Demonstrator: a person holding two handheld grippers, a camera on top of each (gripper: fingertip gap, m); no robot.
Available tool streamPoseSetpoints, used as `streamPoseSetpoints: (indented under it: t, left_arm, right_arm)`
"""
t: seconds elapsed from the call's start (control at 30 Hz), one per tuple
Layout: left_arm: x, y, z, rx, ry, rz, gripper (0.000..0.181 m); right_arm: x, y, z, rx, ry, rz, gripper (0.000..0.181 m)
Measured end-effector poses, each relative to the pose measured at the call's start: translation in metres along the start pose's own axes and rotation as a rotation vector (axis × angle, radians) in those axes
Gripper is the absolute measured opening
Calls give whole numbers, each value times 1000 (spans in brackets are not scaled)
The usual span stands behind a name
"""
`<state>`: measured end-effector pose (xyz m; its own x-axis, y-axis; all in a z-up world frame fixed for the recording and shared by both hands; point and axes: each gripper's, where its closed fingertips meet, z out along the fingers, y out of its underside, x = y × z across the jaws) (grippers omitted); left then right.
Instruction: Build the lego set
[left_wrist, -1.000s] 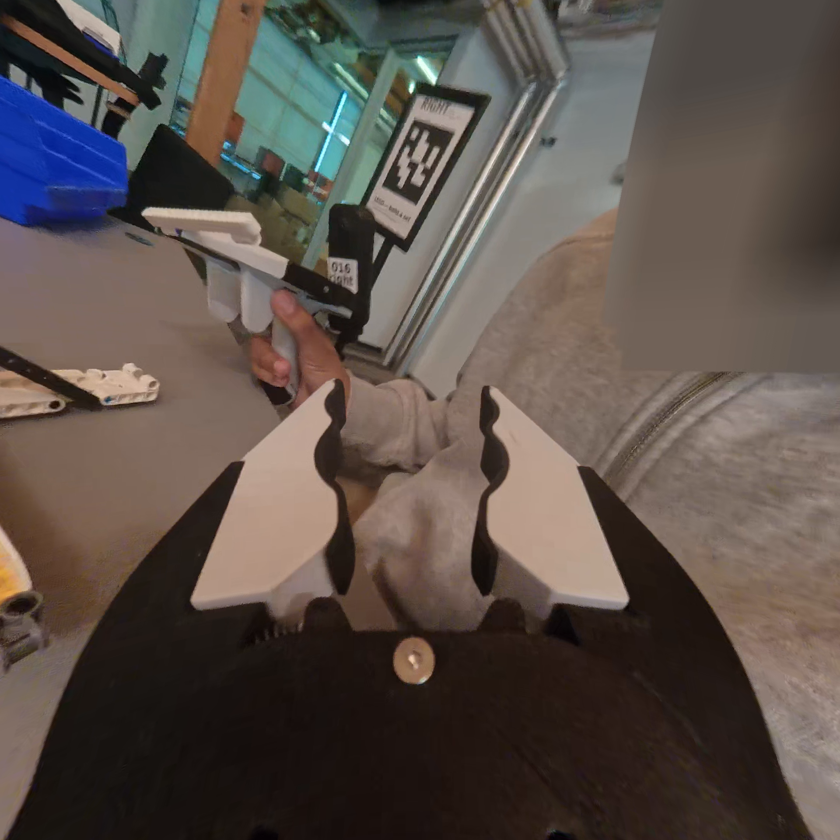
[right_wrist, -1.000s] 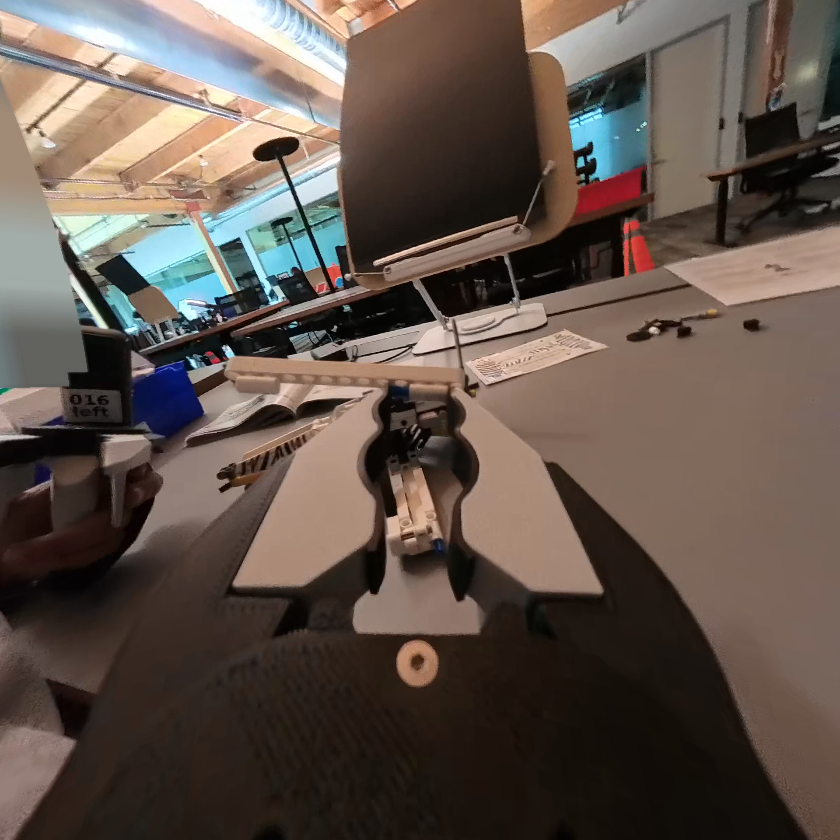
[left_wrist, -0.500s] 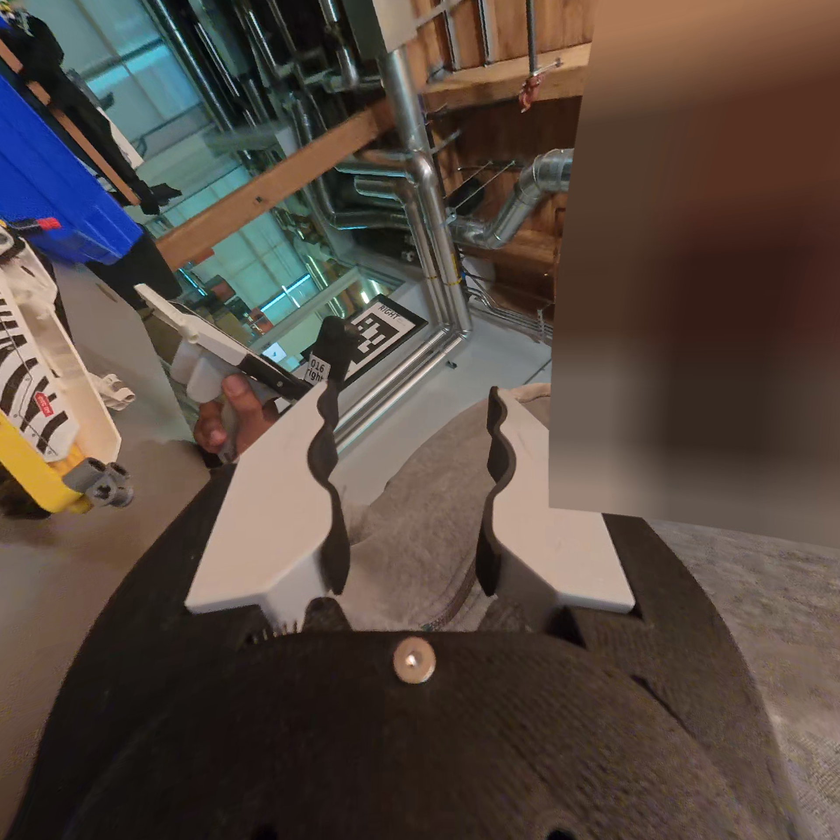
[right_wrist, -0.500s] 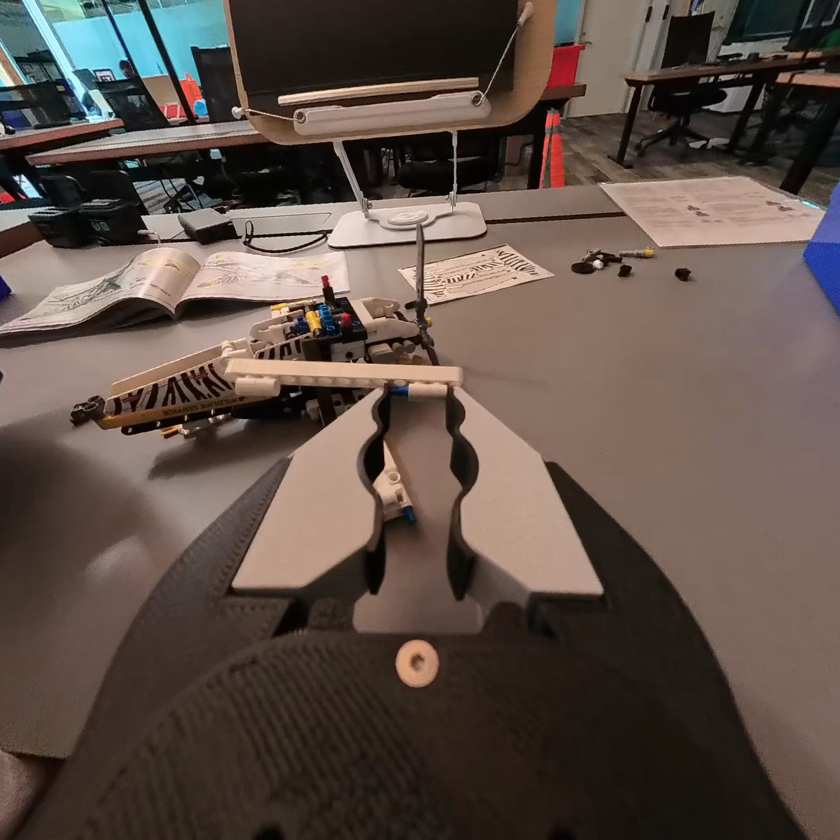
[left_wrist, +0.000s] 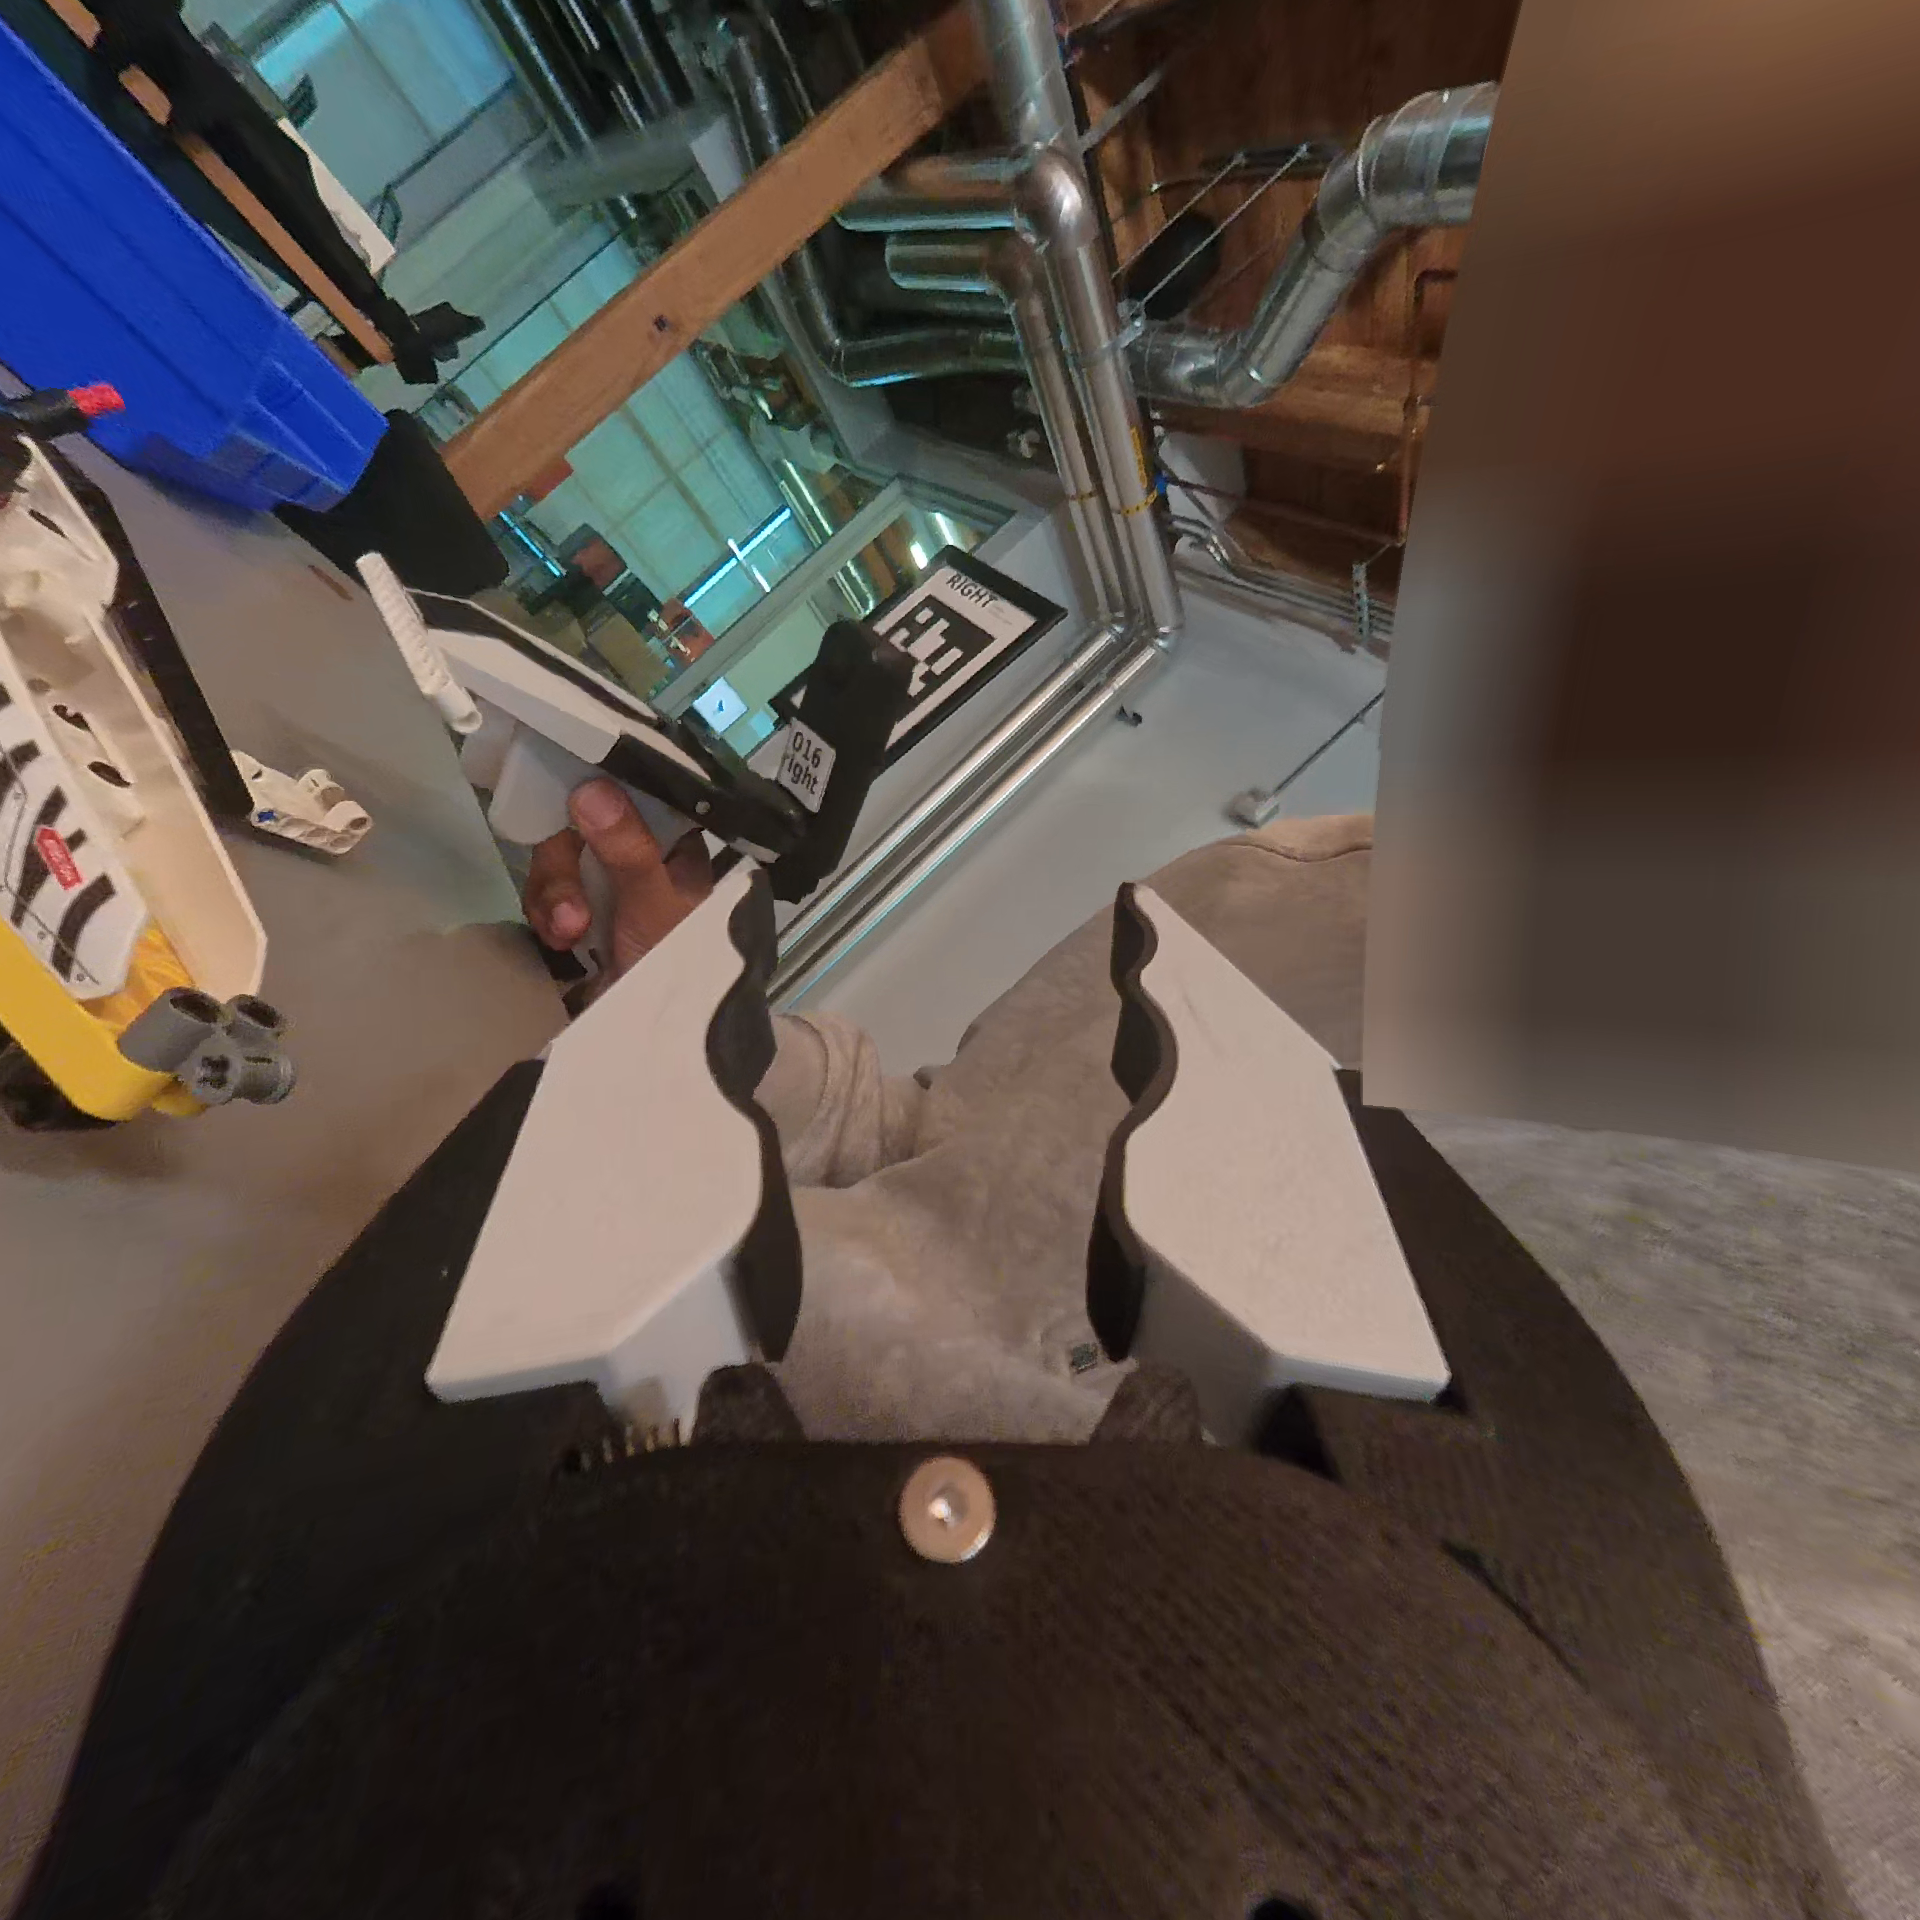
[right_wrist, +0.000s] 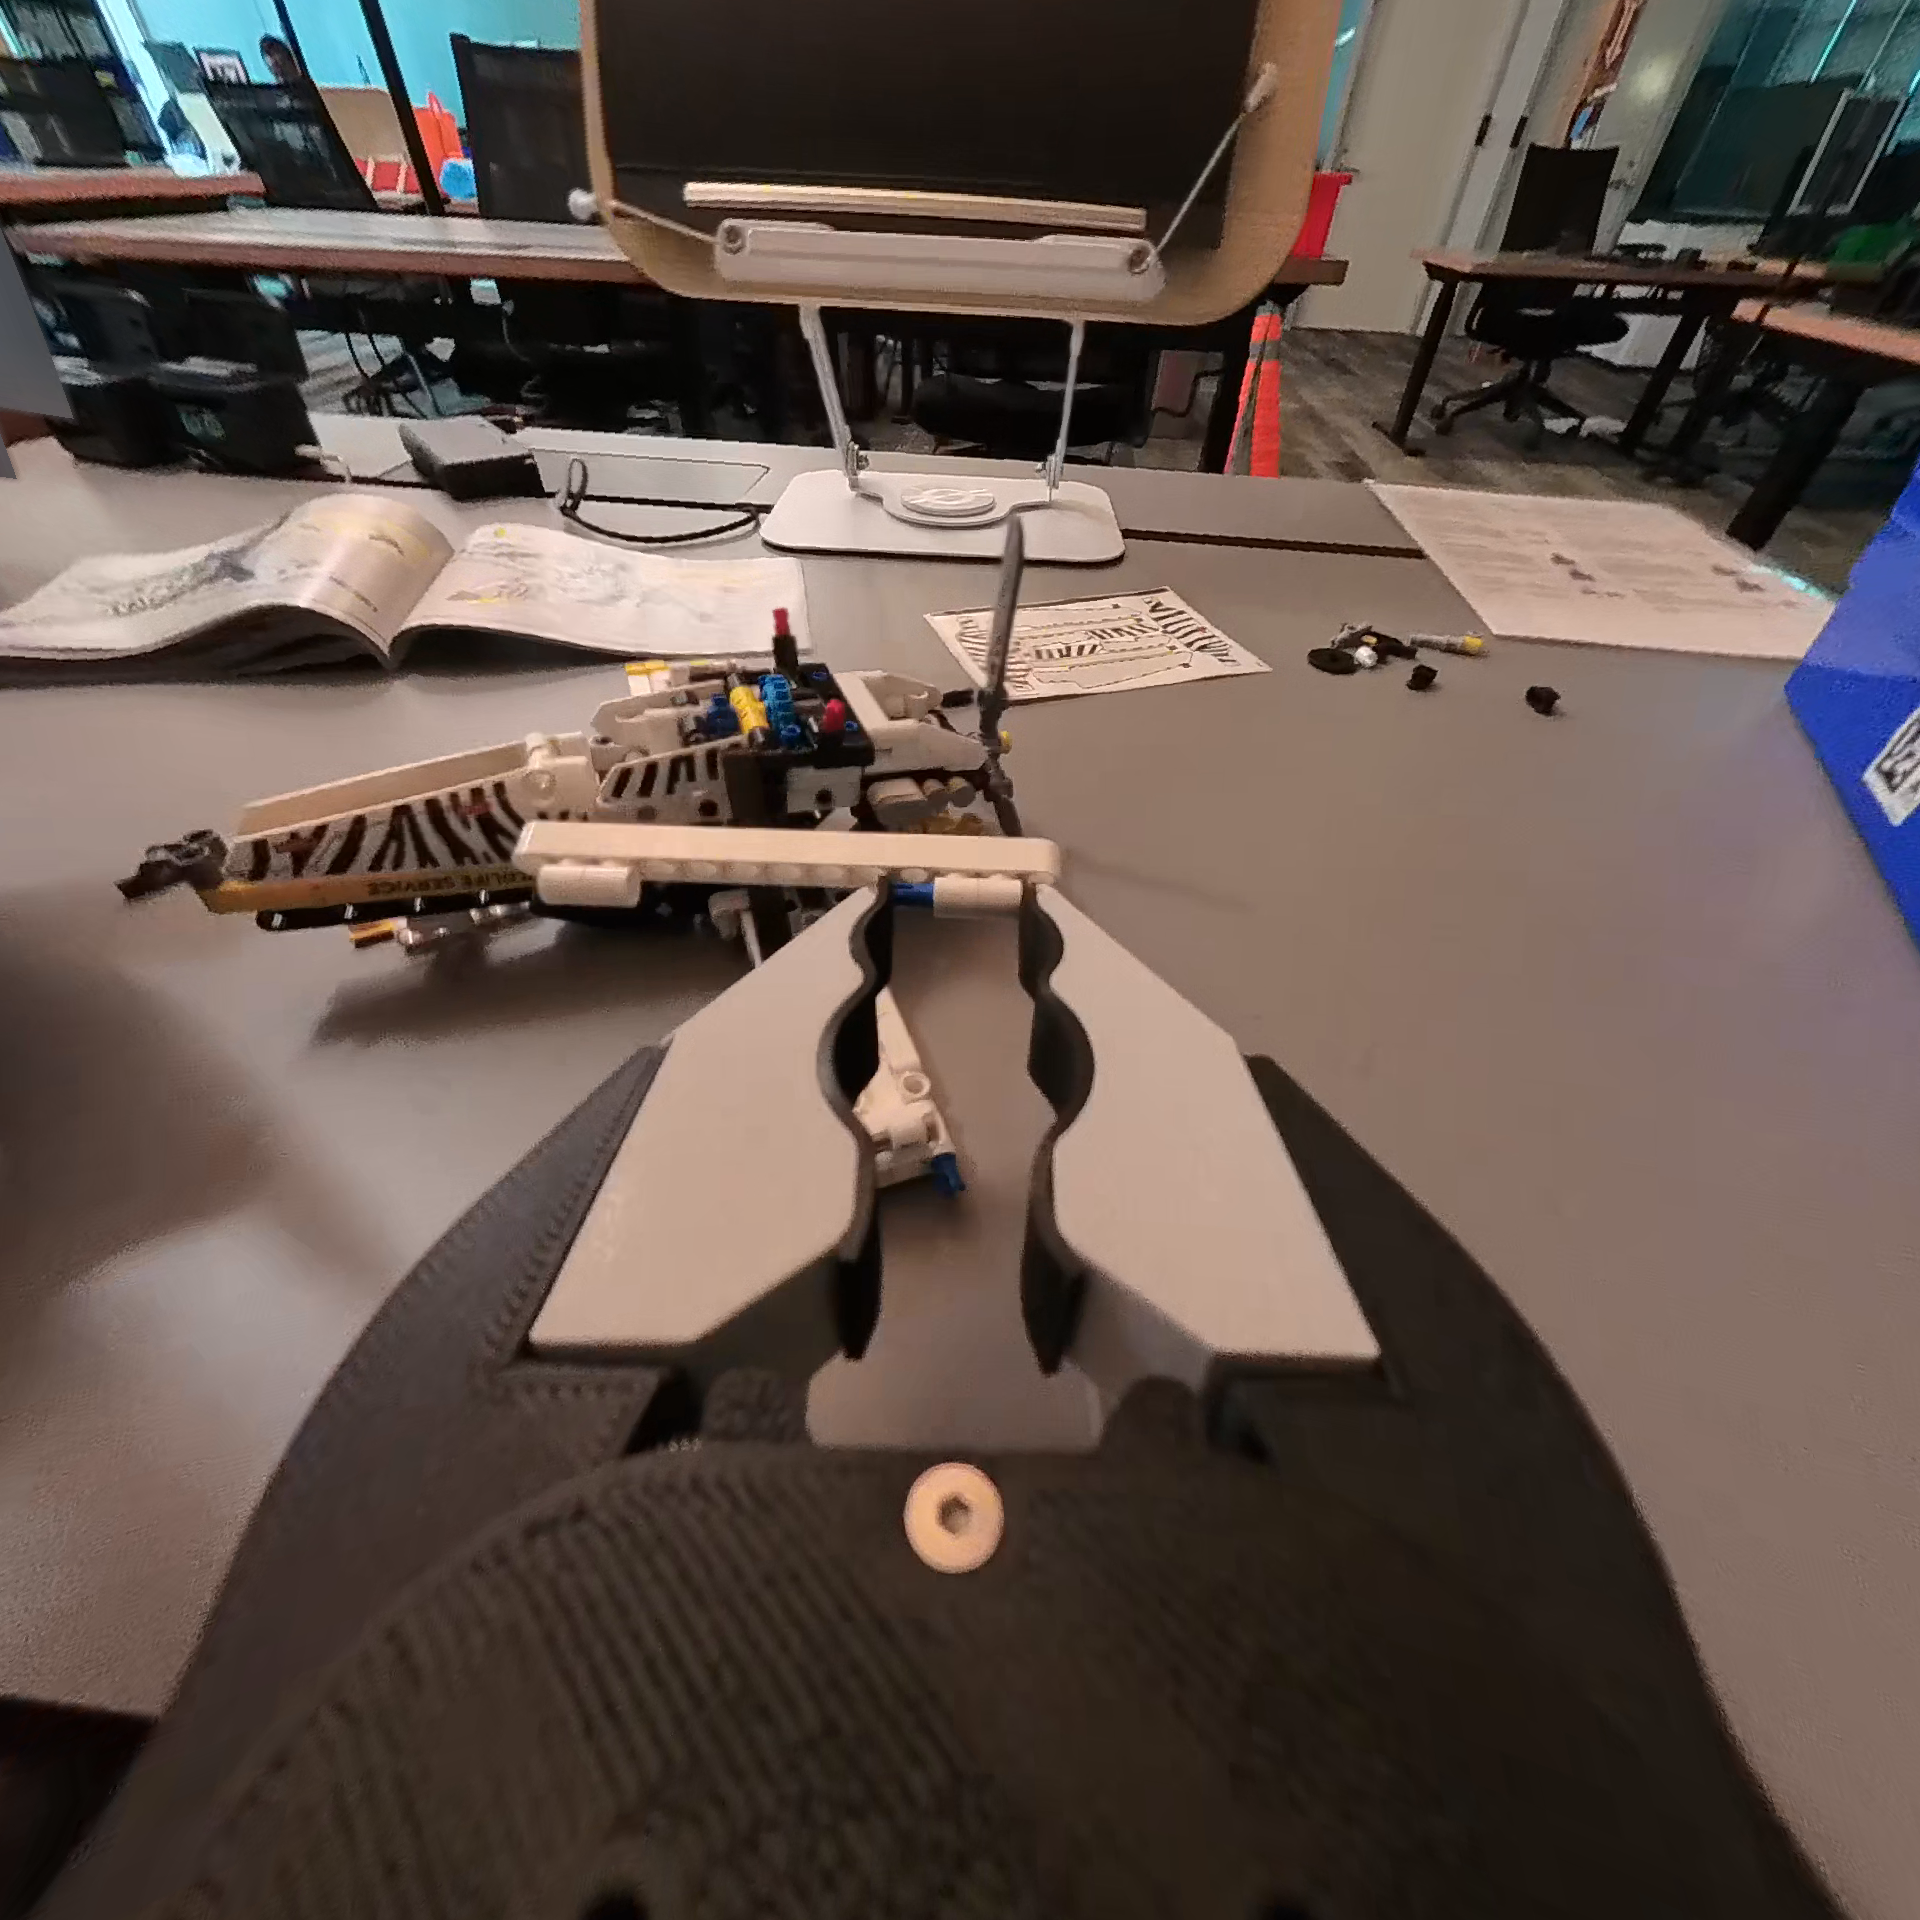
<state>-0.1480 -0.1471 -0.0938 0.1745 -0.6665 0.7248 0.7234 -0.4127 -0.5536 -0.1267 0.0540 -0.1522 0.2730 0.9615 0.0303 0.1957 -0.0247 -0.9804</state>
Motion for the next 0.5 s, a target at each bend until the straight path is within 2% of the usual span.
streamPoseSetpoints:
  t: [0.13,0.2,0.37,0.5]
  left_arm:
    - [-1,9,4,-52,-26,40,62]
    - [-2,13,6,-72,-36,52,62]
    - [-4,21,9,-119,-55,78,61]
    - [-5,24,10,-138,-66,90,61]
  right_arm:
    - [-12,12,-1,-11,17,-111,22]
    - [-10,6,-7,59,50,-127,22]
    - [2,0,-14,131,2,75,22]
    - [-3,-2,-15,146,-26,59,22]
